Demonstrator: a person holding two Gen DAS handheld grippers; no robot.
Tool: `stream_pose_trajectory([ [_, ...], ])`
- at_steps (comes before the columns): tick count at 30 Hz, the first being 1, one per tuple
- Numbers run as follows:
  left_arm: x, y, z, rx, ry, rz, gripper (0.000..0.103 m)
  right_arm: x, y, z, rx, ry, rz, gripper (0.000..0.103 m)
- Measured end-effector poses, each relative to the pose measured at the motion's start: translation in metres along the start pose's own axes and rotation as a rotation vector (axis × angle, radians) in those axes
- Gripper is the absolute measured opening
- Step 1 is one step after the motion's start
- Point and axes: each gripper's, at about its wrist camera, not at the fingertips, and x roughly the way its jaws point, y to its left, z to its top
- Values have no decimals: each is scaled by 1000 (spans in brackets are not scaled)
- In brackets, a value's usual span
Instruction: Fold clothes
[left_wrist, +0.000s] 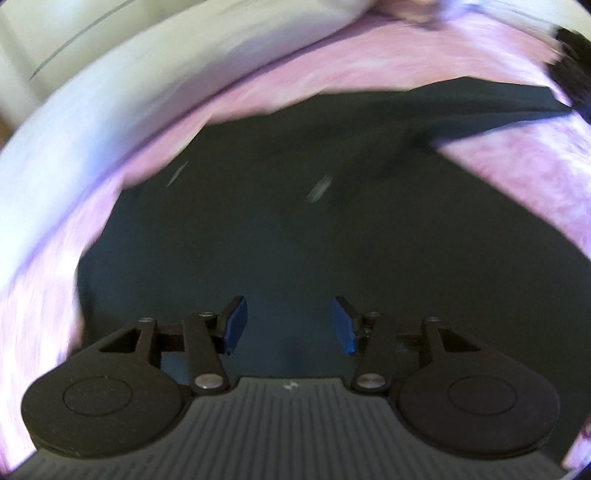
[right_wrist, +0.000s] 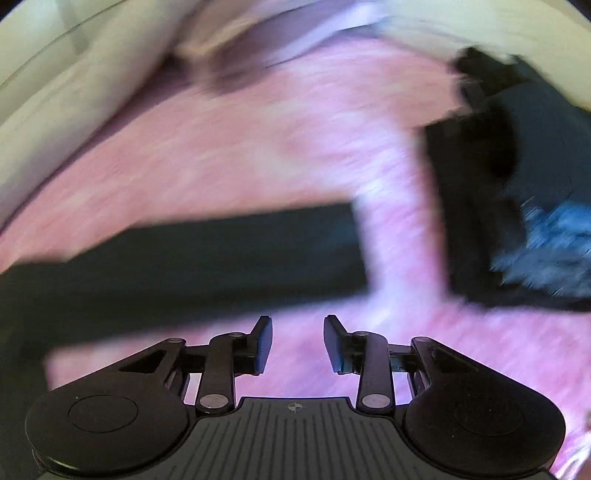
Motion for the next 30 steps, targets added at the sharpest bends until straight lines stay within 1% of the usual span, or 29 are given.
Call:
stream_pose_trajectory([
  [2,-16,12,-36,-65,46,18,46,-4,24,-32,-103,73,138,37],
  [3,-24,17,-53,-96,65,18,47,-7,33,-48,-154,110,181,37],
  [5,-37,26,-90,-175,112,2,49,-12,49,-81,-250,179,235,38],
  [8,-48,33,-138,-301,179,-29,50,-20,74,-130,-394,282,316,39],
  [11,-44,41,-178,-458,238,-96,52,-21,81,-165,-451,362,334,40],
  [12,-42,43,-187,-494,248,-109,52,-22,82,-173,-466,375,332,41],
  [14,-41,46,-201,-554,244,-166,51,-23,84,-185,-489,392,330,44],
  [15,-40,47,-206,-565,240,-184,51,-24,84,-187,-492,389,333,47],
  [18,-45,53,-213,-581,202,-189,52,-25,82,-185,-486,376,313,48],
  [20,-46,58,-220,-586,177,-192,59,-22,81,-181,-475,365,301,48],
  [22,-43,59,-221,-586,169,-212,60,-20,81,-177,-478,349,296,48],
  [23,-41,61,-221,-590,166,-229,57,-19,82,-176,-479,345,299,48],
  [24,-38,62,-222,-595,162,-247,52,-17,83,-176,-472,347,304,48],
  [25,-36,65,-220,-613,169,-296,28,-14,84,-175,-458,361,307,38],
  [26,-35,66,-219,-637,178,-348,10,-13,87,-177,-458,379,297,26],
  [27,-42,69,-216,-637,184,-356,10,-13,91,-176,-476,395,280,1],
  [28,-49,71,-213,-635,188,-357,9,-16,92,-171,-482,409,280,1],
  [30,-75,78,-214,-630,198,-356,8,-31,91,-155,-492,410,274,1],
])
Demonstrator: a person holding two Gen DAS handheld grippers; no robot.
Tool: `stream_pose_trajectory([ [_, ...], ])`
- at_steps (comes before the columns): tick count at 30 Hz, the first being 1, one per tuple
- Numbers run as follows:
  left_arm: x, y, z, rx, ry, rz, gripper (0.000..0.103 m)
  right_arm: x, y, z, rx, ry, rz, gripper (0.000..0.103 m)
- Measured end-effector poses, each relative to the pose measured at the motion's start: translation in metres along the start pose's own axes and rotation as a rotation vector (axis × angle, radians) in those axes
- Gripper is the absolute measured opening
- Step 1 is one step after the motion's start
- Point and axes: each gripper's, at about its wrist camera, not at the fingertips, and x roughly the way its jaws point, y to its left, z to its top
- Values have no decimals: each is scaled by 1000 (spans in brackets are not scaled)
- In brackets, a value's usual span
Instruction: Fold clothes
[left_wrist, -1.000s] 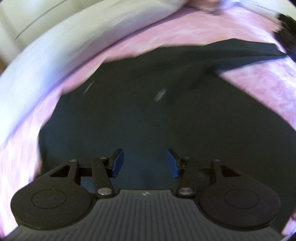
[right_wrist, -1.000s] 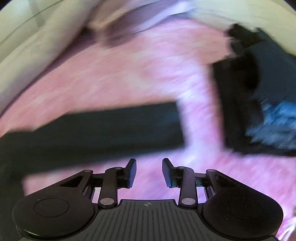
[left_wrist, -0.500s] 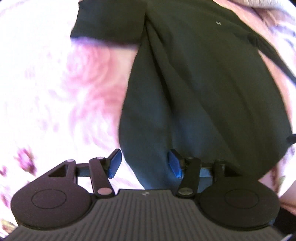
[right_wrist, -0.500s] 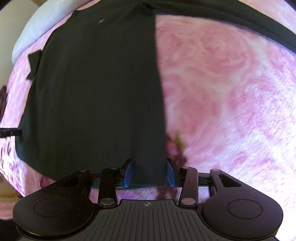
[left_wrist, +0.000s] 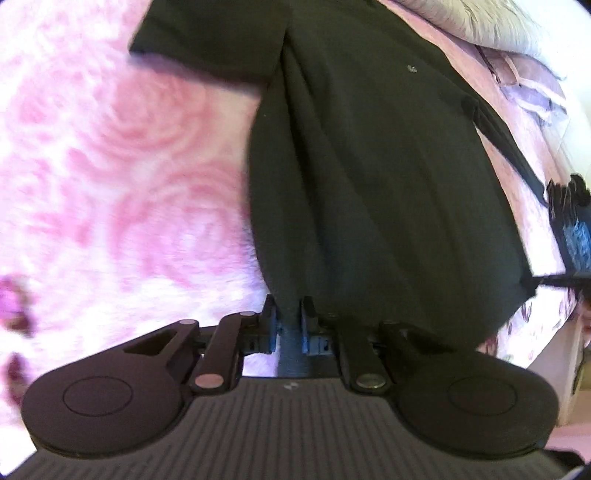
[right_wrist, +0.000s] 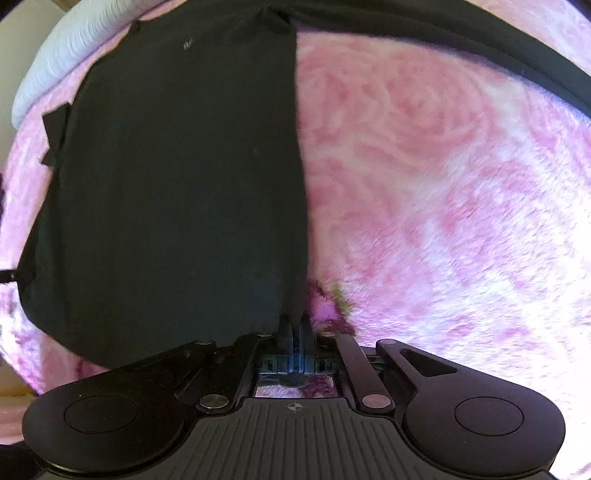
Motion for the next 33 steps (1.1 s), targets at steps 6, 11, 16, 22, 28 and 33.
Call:
stream_pose_trajectory([
  [6,-9,8,-46,-127,151,-18,11,-18,3,-5,-73,110,-41,1],
  [11,3,-4,-54,-64,211,98,25,6,2,-9,-94,150,-165,10],
  [16,-19,-20,-2,115,6,263,41,-3,13,0,-162,88,-294,39],
  [22,0,-38,93,196,-248,276,58,-20,30,22,-114,-29,-305,42],
  [28,57,-21,155,237,-240,304,24,-5,80,16,-157,-30,-292,43],
  [33,-24,37,136,166,-345,285,1,0,112,20,-172,-37,-284,43],
])
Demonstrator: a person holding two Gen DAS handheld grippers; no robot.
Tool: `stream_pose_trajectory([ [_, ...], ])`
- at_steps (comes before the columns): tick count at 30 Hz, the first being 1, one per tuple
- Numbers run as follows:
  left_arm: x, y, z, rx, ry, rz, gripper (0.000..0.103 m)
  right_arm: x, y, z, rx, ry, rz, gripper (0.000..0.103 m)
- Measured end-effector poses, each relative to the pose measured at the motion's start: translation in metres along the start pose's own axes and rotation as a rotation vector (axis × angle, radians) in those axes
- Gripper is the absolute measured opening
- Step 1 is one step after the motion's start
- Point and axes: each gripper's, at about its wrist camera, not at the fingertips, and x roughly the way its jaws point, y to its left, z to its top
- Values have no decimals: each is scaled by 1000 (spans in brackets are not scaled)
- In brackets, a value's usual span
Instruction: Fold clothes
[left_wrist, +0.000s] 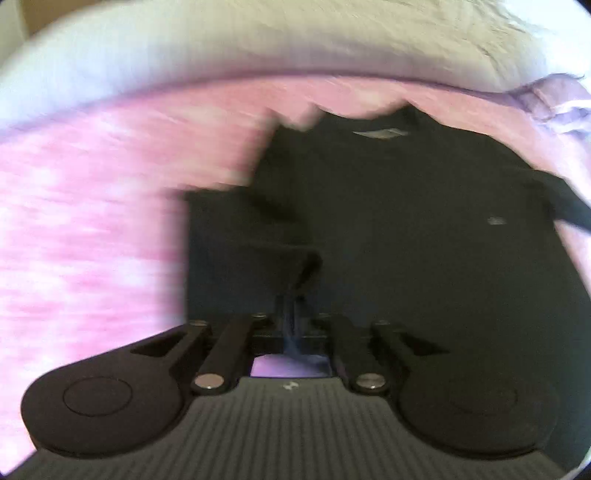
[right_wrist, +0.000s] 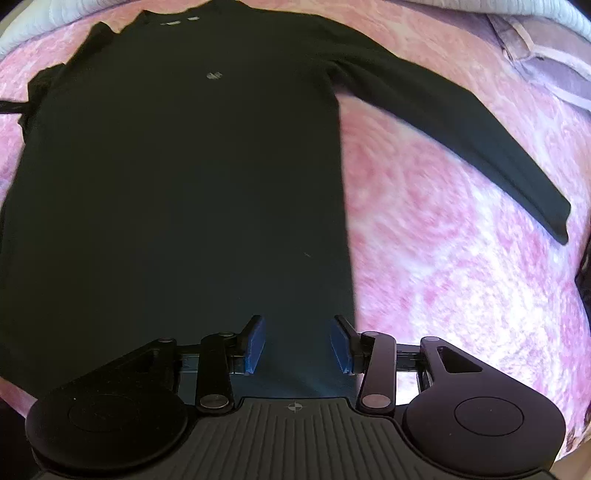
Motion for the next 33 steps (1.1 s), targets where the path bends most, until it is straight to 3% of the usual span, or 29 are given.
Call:
stream_pose_trajectory([
  [2,-41,60,-7,-82,-27,67,2,0,13,8,-14,-2,10,44],
  [5,-76,149,-12,-124,-32,268,1,11,36,26,-39,-7,33,44],
  [8,-88,214,-18,-181,-32,398,1,22,61,45,-67,-15,65,44],
  [13,-92,265,-33,-203,85,425,2,23,111,80,-163,-47,126,44],
  [15,-100,276,-40,-188,113,452,2,21,129,89,-208,-62,139,45],
  [18,-114,296,-62,-254,126,474,2,22,145,96,-231,-70,152,46],
  [24,-91,289,-107,-280,312,344,6,33,166,111,-221,-37,176,48],
  [27,-93,282,-129,-271,357,341,13,40,182,118,-241,-37,195,49],
  [31,-108,287,-135,-283,312,367,17,45,197,130,-273,-39,224,51],
  [33,-110,285,-128,-263,269,354,25,48,207,137,-289,-42,231,51],
])
